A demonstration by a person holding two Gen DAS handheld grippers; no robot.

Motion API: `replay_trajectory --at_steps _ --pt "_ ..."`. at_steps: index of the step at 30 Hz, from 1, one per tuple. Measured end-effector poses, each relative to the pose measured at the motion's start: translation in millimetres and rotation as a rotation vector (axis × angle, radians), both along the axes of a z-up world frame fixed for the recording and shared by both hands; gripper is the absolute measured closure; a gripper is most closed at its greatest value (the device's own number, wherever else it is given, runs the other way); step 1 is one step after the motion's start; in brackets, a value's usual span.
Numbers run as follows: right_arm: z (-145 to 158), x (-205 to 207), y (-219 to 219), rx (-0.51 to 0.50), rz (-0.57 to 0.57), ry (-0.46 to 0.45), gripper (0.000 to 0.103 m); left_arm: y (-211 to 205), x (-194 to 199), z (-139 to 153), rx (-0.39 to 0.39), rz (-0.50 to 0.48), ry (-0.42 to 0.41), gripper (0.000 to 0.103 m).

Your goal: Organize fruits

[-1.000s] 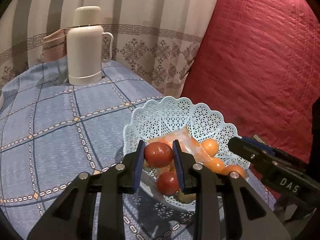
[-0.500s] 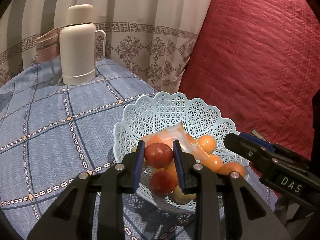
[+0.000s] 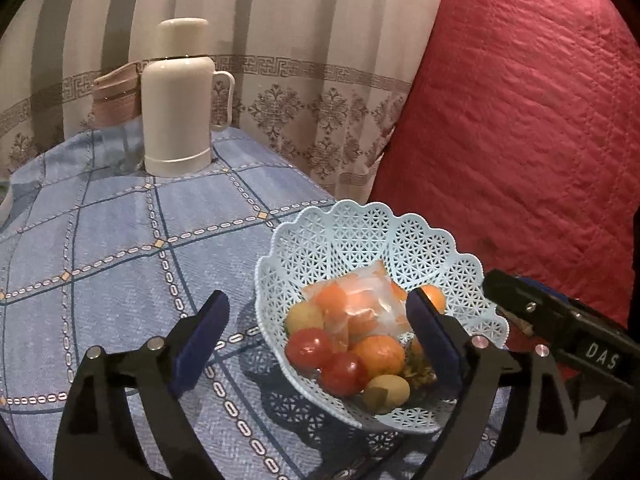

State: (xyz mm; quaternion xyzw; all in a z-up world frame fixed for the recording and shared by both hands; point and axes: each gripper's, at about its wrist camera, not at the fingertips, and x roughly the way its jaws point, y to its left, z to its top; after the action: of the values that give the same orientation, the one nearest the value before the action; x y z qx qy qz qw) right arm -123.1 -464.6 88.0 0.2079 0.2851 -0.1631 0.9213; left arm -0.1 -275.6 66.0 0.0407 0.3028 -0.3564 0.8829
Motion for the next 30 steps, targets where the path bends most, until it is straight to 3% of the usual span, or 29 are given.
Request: replay_trajectory --at_steps 7,16,21,26,30 --pt "-1 -9 1 -0.123 -0.070 0.041 0.004 0 -6 4 0.033 0.032 -0.051 0.005" --pt "-8 -16 6 -0.220 -0.104 0.100 0.003 11 -6 10 0.068 0.131 -0.114 0.005" --pt "-5 -19 13 -0.263 -0.118 0.099 0.003 19 -8 15 0.068 0.155 -0.142 0.005" --pt "0 -19 31 -0.373 -0.125 0.099 0.003 21 -16 19 0.126 0.207 -0.216 0.005" --pt "1 -18 41 -0.405 -0.094 0.089 0.003 25 -18 18 0.138 0.217 -0.233 0.005"
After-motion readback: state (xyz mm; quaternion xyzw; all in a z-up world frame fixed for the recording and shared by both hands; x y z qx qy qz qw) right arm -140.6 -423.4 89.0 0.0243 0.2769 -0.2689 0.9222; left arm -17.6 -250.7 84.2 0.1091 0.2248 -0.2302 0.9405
